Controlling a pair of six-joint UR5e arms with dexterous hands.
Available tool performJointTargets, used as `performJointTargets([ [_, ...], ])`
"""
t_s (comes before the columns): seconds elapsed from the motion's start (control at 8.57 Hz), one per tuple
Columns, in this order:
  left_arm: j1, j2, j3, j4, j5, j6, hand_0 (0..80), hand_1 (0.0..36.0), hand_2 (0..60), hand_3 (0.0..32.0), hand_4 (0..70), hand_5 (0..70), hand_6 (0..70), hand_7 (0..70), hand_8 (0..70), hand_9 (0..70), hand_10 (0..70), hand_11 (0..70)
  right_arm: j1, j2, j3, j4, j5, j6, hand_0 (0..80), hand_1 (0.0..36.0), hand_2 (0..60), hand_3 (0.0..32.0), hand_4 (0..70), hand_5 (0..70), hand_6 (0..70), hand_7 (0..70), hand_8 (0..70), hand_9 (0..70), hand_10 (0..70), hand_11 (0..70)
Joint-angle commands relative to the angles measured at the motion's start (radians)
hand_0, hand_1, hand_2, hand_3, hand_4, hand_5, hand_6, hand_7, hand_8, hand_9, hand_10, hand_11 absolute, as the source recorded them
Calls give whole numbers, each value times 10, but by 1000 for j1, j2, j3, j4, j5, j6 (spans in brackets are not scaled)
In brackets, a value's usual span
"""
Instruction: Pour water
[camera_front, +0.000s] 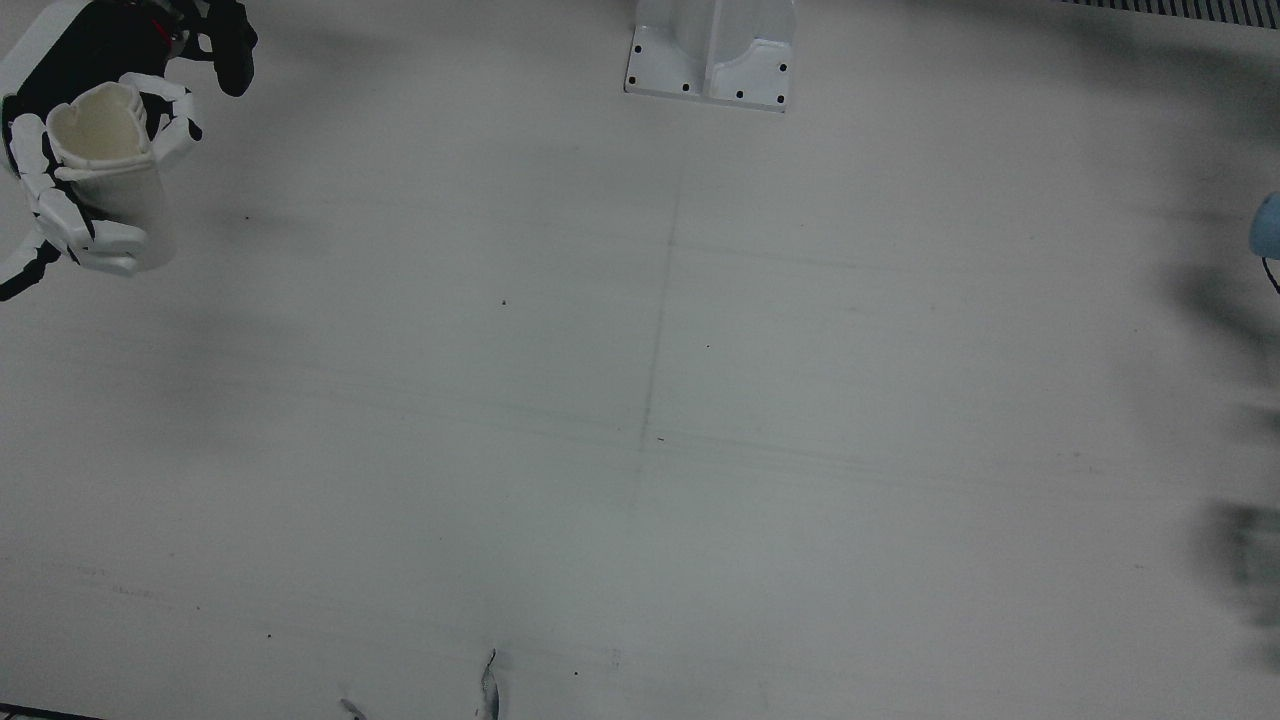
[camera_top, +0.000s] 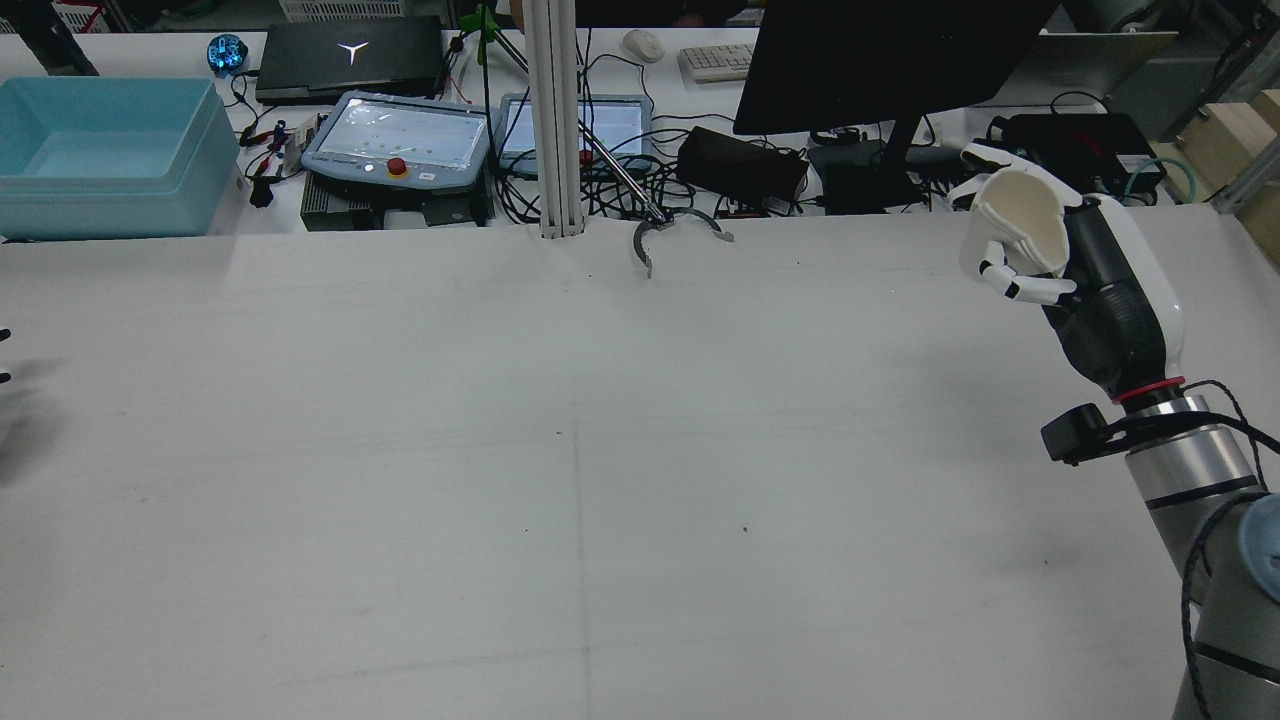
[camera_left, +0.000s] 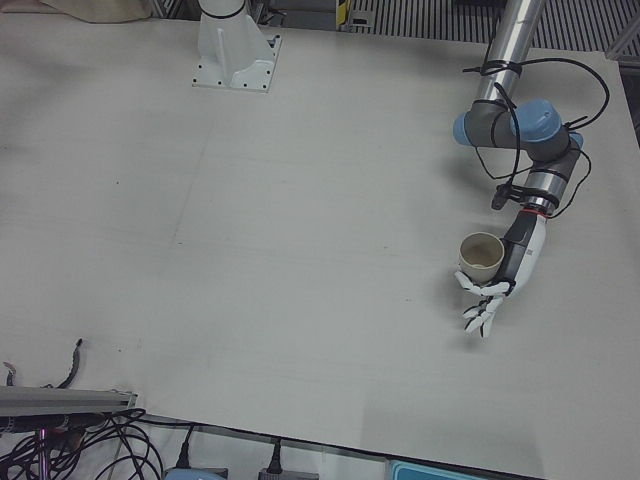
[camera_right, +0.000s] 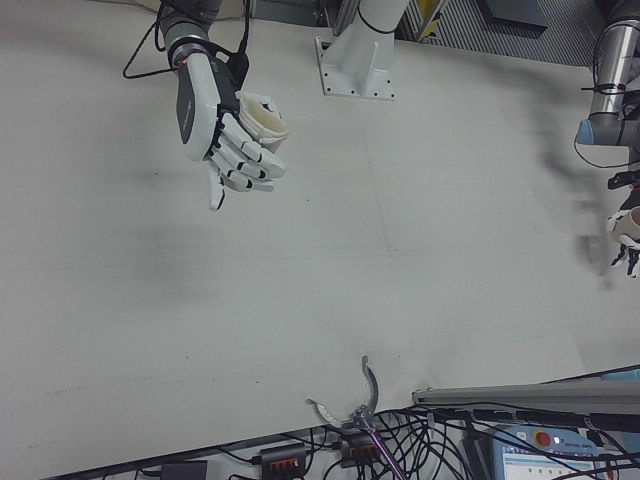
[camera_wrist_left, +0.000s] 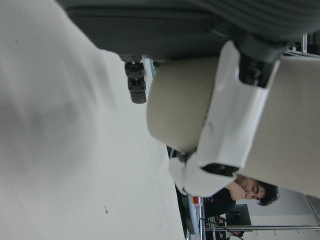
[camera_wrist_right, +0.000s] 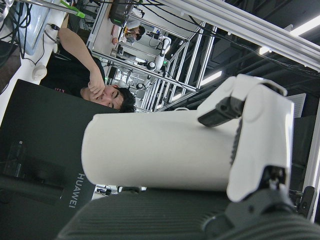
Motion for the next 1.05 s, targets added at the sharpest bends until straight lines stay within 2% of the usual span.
performJointTargets([
  [0.0, 1, 9, 68, -101, -1, -1, 800, 360, 532, 0, 556, 700, 138, 131, 18, 12, 97, 170, -13, 14, -46, 0, -1, 11, 547, 352, 600, 0, 183, 134, 320, 363, 245, 323, 0, 0],
  [0.12, 1, 11, 73, -107, -1, -3, 731, 257, 24, 0, 551, 700, 149, 133, 20, 12, 85, 140, -13, 19, -55, 0, -1, 11, 550, 353, 600, 0, 176, 134, 320, 370, 244, 323, 0, 0],
  [0.23, 1, 9, 76, -111, -1, -3, 575, 147, 0, 0, 590, 700, 135, 116, 16, 9, 74, 113, -11, 19, -55, 0, -1, 11, 547, 350, 600, 0, 170, 134, 319, 367, 242, 320, 0, 0],
  [0.35, 1, 11, 76, -111, -2, -4, 473, 49, 0, 0, 671, 700, 127, 103, 15, 6, 68, 92, -13, 19, -57, 0, -1, 11, 549, 350, 600, 0, 164, 134, 314, 366, 240, 318, 0, 0],
  [0.47, 1, 11, 77, -112, -2, -4, 469, 33, 0, 0, 700, 700, 130, 103, 16, 6, 70, 92, -13, 19, -62, 0, -1, 11, 548, 350, 600, 0, 164, 134, 317, 370, 244, 323, 0, 0],
  [0.58, 1, 9, 80, -112, -4, -4, 416, 0, 0, 0, 700, 700, 124, 90, 14, 4, 68, 81, -16, 21, -74, 2, 0, 11, 550, 350, 600, 0, 162, 134, 315, 373, 243, 322, 0, 0],
  [0.82, 2, 8, 103, -123, -19, -3, 0, 0, 0, 0, 700, 700, 118, 80, 13, 2, 60, 56, -16, 31, -86, 2, 0, 11, 553, 351, 600, 0, 164, 134, 318, 380, 244, 327, 0, 0],
  [0.93, 2, 8, 103, -123, -19, -1, 28, 0, 0, 0, 700, 700, 120, 85, 14, 3, 60, 58, -16, 31, -86, 2, 0, 11, 553, 351, 600, 0, 163, 134, 319, 381, 242, 323, 0, 0],
])
